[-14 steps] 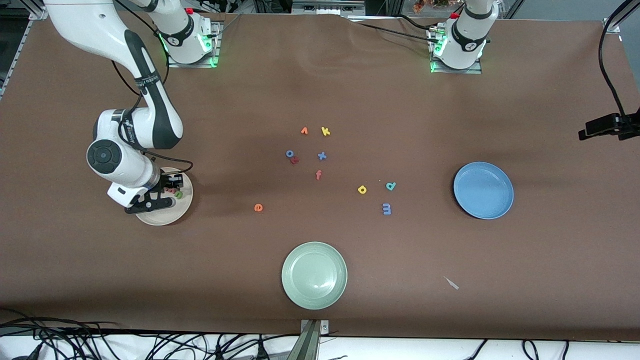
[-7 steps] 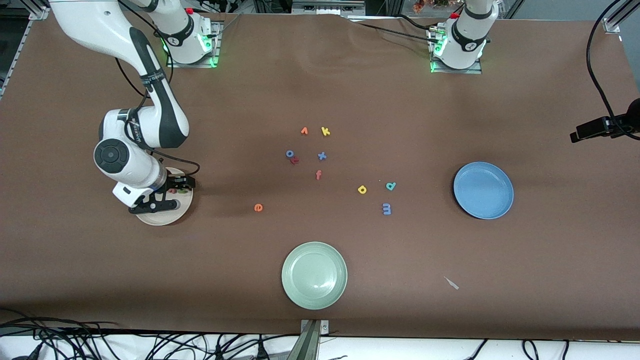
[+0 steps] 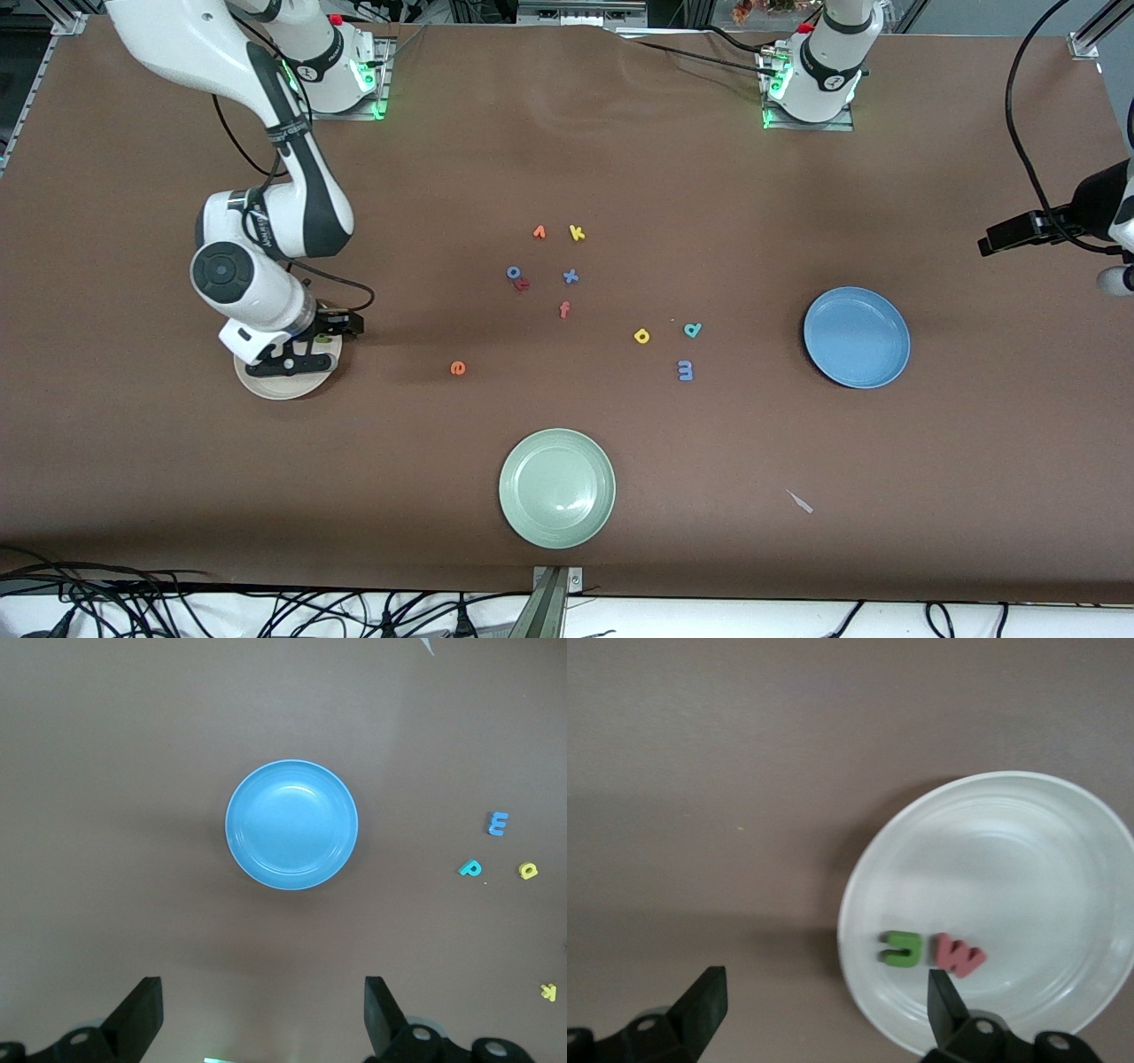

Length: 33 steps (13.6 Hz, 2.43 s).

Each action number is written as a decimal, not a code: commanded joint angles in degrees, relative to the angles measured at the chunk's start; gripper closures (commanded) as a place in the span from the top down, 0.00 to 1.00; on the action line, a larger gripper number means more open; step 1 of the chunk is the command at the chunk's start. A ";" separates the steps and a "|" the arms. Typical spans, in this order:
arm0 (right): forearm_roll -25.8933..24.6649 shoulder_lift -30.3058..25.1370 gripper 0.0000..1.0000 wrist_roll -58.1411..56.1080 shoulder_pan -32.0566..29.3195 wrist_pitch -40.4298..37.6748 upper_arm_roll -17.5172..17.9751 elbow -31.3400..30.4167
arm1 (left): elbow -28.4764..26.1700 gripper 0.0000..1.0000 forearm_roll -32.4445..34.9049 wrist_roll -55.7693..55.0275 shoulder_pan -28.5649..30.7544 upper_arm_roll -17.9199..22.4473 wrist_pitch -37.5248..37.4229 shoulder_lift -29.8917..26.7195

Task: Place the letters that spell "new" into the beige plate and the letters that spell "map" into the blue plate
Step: 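Move the right gripper to the orange e while the left gripper reaches letters, then grasp the orange e with the right gripper while the left gripper lowers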

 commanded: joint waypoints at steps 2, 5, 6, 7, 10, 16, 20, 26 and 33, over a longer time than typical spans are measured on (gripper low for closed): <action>1.07 0.38 1.00 7.84 3.45 -1.12 0.41 1.28 | 1.44 1.00 1.00 -0.59 -0.21 -2.45 -1.20 -0.55; 4.06 2.48 1.00 13.65 3.62 -0.68 3.83 3.64 | 0.31 1.00 0.91 -0.16 -1.17 -5.97 -0.77 -0.29; 4.15 2.93 1.00 15.58 3.63 -0.60 4.71 4.44 | -1.96 1.00 0.82 -0.15 -4.92 -5.98 0.54 0.06; 4.07 4.06 1.00 16.99 3.63 -0.51 5.24 5.41 | -4.77 1.00 0.91 -0.41 -7.57 -5.98 4.47 -0.37; 4.15 7.66 1.00 21.21 4.94 -0.42 5.95 9.88 | -16.28 1.00 0.74 -0.95 -14.44 -6.07 18.28 -2.31; 4.24 14.61 1.00 25.18 6.96 4.93 6.04 15.16 | -27.63 1.00 -5.07 0.11 -18.56 -5.98 45.00 6.38; 4.24 17.69 1.00 25.00 7.23 5.29 7.09 18.59 | -28.80 1.00 -5.33 0.02 -21.48 -5.98 46.08 11.39; 5.47 19.72 0.92 24.74 7.23 7.93 7.18 19.74 | -28.79 1.00 -4.80 0.02 -25.43 -5.28 59.24 20.53; 5.56 19.72 0.53 24.48 7.23 7.76 7.18 19.65 | -27.74 0.99 3.37 -0.68 -25.88 -2.55 60.85 24.59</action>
